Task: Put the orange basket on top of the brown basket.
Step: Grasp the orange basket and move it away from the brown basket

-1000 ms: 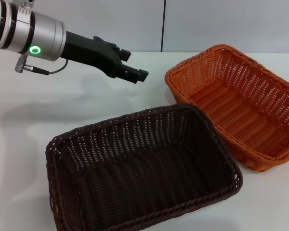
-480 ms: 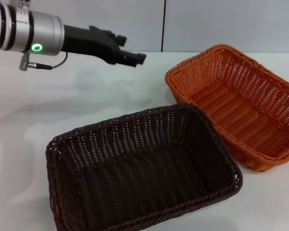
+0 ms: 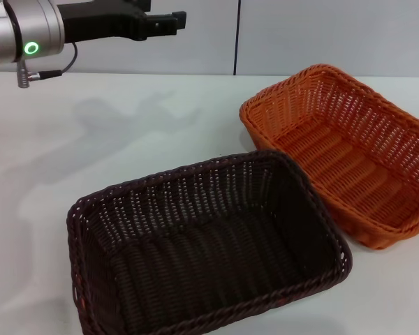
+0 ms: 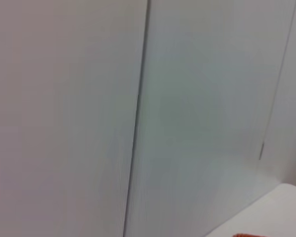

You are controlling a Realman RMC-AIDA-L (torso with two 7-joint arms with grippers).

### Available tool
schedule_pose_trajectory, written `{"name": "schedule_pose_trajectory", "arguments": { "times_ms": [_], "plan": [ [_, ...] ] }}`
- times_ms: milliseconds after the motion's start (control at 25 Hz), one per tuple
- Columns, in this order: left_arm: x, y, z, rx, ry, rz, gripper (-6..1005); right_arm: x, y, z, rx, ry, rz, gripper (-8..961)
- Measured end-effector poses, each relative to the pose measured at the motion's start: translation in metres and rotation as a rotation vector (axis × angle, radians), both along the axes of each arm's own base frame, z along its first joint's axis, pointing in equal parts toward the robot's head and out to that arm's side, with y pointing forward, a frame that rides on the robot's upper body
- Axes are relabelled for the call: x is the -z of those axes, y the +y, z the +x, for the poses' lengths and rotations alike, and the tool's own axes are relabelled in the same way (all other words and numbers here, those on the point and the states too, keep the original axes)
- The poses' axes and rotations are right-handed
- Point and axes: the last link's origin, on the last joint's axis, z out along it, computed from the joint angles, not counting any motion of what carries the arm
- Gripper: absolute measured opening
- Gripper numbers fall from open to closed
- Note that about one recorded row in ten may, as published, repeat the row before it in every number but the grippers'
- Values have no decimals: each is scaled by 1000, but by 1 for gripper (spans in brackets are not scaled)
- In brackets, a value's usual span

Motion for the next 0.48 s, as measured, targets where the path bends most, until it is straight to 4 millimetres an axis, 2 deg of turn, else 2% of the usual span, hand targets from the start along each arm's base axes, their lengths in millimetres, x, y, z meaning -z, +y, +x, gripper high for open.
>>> {"name": "schedule_pose_trajectory", "arguments": {
  "times_ms": [480],
  "plan": [
    [10, 2, -1, -18, -4, 6, 844, 3, -7, 11, 26, -38, -62, 712]
  ]
}}
